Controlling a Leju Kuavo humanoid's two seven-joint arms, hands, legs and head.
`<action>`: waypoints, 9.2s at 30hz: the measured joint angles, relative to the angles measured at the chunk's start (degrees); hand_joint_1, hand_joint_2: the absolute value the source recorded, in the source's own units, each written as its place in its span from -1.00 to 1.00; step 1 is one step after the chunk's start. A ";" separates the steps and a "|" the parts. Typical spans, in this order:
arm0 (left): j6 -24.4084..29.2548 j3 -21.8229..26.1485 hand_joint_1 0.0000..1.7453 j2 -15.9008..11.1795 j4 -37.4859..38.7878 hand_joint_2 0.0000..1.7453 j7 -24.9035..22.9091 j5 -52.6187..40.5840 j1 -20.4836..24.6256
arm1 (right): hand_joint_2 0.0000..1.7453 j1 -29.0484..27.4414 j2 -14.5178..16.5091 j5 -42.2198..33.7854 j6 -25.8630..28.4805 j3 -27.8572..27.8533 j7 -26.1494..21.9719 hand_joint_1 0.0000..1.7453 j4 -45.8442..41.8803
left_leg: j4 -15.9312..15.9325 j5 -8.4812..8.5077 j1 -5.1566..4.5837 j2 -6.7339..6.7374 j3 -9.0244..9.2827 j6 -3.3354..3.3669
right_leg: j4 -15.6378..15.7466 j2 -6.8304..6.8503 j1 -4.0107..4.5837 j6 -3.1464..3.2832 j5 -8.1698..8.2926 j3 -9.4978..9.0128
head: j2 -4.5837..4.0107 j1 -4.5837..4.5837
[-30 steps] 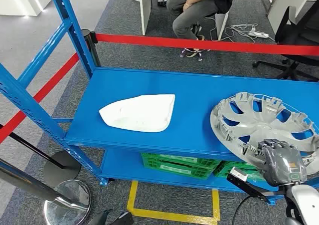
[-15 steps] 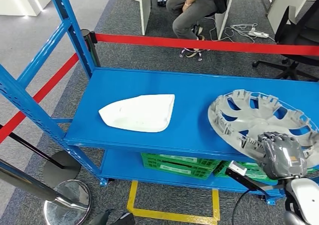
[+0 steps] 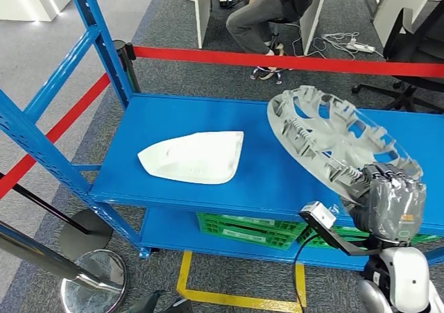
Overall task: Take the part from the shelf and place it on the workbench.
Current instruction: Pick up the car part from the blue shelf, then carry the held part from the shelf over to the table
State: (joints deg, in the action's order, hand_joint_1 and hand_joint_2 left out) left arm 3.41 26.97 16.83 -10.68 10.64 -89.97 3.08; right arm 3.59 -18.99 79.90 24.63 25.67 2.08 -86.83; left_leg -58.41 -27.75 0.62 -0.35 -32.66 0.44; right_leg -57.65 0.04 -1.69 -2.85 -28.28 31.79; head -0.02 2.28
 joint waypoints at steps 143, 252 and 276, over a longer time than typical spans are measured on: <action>-6.91 -16.98 -1.00 -0.48 0.19 1.00 4.11 0.06 0.38 | 1.00 8.09 34.24 -3.95 14.56 3.95 -24.63 1.00 9.22 | 0.00 0.14 0.02 0.06 -0.26 -0.18 | -0.23 -0.12 0.00 0.04 0.03 0.41 | 0.01 -0.04; -8.37 -30.41 -1.00 -0.68 0.32 1.00 3.67 0.06 1.15 | 1.00 6.43 34.40 -10.96 14.87 -4.92 -31.77 1.00 10.73 | -4.12 -2.10 -0.19 0.18 -0.39 -1.10 | -0.34 0.12 1.18 2.84 2.51 3.04 | 0.02 1.03; -8.69 -31.61 -1.00 -0.68 0.34 1.00 4.02 0.05 1.16 | 1.00 5.98 34.44 -12.75 14.87 -7.10 -33.50 1.00 9.33 | -5.90 -1.60 -0.41 0.25 -6.39 -1.68 | 1.54 0.15 1.50 3.94 0.32 -1.32 | 0.02 1.14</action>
State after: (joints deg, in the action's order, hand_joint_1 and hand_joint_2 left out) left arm -5.28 -4.63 16.15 -10.34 14.67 -89.92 4.24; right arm 9.57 15.45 67.15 39.50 18.57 -31.42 -77.50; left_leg -64.31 -29.35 0.22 -0.10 -39.05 -1.24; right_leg -56.11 0.19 -0.19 1.09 -27.97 30.47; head 0.00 3.42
